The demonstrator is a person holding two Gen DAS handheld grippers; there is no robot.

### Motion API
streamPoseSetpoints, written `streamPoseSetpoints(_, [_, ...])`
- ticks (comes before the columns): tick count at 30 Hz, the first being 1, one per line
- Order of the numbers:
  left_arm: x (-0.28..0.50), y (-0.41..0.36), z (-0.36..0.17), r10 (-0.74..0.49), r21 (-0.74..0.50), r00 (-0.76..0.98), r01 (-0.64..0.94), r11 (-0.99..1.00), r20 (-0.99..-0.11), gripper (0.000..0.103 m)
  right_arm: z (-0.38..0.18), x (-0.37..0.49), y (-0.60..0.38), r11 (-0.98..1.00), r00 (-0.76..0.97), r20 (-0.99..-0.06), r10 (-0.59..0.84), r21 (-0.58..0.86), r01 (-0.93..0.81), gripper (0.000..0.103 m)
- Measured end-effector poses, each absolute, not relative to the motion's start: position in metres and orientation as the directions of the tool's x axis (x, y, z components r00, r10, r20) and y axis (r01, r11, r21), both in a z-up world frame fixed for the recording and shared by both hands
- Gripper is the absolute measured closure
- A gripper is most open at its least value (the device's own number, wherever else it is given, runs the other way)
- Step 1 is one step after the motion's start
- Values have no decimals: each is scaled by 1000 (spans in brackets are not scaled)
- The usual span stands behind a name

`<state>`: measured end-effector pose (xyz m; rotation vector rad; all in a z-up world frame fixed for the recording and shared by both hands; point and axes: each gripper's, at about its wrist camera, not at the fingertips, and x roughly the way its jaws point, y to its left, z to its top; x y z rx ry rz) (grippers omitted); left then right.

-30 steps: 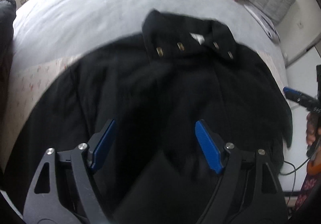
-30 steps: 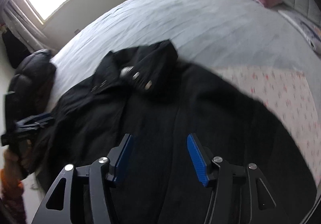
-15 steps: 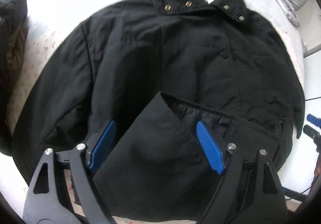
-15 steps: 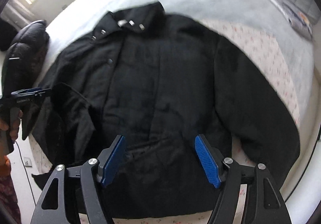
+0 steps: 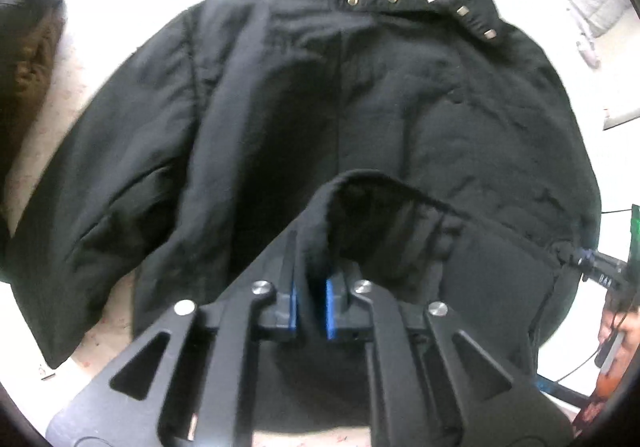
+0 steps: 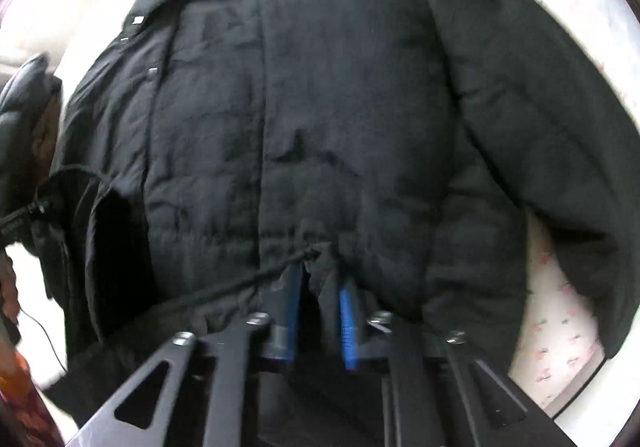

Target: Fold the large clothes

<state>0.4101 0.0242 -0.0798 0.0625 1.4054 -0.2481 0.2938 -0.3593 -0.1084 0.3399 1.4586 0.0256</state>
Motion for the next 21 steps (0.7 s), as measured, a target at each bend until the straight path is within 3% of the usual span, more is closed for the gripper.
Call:
streamPoseSetpoints(10, [275, 102, 10, -189, -94, 361, 265, 960, -913, 94, 0, 163, -384, 954, 370, -915, 160, 240, 180, 95])
streamPoseSetpoints(18, [143, 182, -32, -196, -131, 328, 210, 969, -924, 93, -19, 22, -369, 951, 416, -898, 142, 241, 195, 94])
streamPoseSetpoints(21, [105, 209, -63, -113, -72, 286, 150, 986, -952, 91, -39, -18, -371, 947, 373, -918, 135, 231, 225, 92])
